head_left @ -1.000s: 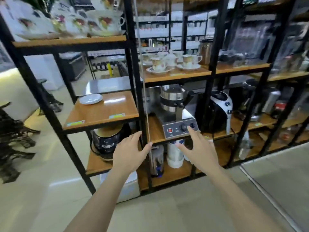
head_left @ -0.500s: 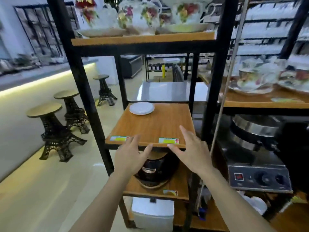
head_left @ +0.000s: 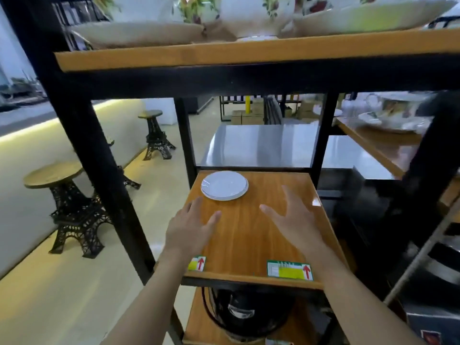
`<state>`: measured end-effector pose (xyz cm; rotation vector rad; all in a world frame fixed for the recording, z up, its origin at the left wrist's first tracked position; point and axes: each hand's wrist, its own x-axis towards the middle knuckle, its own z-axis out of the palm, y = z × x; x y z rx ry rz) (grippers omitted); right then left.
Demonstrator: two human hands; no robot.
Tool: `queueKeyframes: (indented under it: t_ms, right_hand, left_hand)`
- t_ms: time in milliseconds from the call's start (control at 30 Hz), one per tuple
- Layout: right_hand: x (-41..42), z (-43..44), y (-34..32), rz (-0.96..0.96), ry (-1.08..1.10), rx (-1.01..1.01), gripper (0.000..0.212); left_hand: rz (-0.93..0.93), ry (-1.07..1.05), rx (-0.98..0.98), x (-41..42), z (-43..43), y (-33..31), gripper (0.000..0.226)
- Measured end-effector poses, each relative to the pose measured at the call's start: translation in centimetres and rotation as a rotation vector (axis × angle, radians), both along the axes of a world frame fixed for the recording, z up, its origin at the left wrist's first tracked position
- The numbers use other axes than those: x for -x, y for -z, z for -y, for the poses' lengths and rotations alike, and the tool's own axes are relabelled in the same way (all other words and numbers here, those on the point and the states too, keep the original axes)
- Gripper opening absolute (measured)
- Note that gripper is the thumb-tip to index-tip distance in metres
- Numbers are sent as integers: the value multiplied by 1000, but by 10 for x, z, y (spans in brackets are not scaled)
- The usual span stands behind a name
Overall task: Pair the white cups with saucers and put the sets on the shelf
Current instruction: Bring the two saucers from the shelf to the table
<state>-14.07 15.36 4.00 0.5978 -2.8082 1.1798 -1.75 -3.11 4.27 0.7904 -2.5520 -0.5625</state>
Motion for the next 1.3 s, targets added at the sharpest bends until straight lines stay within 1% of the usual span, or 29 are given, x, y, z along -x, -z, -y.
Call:
queueKeyframes:
  t_ms: [67,200,400,500,633,733,800,867,933,967,1033,1067,1133,1233,1300]
  right_hand:
    - [16,18,-1,20,21,-23,84]
    - [49,53,-5,-26,24,-43,83]
    - [82,100,5,-79,60,-167,81]
    - [94,117,17,-21,73,-207,82]
    - [107,133,37,80,45,-239,87]
    - [113,139,51,135,28,-275,88]
    - [116,141,57,158,23,-289,83]
    - [118,143,58,171,22,-272,79]
    - [119,145,56,184,30,-249,79]
    - [119,146,55,194,37,-242,82]
    - [118,146,53,215,51,-242,87]
    - [116,146,53,220,56,-243,88]
    - [112,145,53,210,62,-233,87]
    - [104,144,51,204,62,-188,78]
    - [96,142,47,221,38,-150,64]
  left_hand:
    - [-20,12,-4,22,17,-1,66]
    - [-39,11,-38,59,51,2,68]
    - [26,33,-137,99,84,16,68]
    - [30,4,-180,111,94,26,69]
    - [88,8,-201,123,103,40,77]
    - [127,-17,-336,131,105,45,78]
    - [172,-53,-362,135,106,45,76]
    - [219,-84,-341,137,106,43,71]
    - [236,-89,-355,141,107,41,68]
    - [233,-89,-392,143,108,39,67]
    - [196,-103,-537,145,110,37,68]
    - [169,-118,-609,146,110,36,68]
    - [129,-134,-691,145,108,35,69]
    - [23,-87,-823,141,101,35,67]
    - [-17,-69,-814,138,97,34,68]
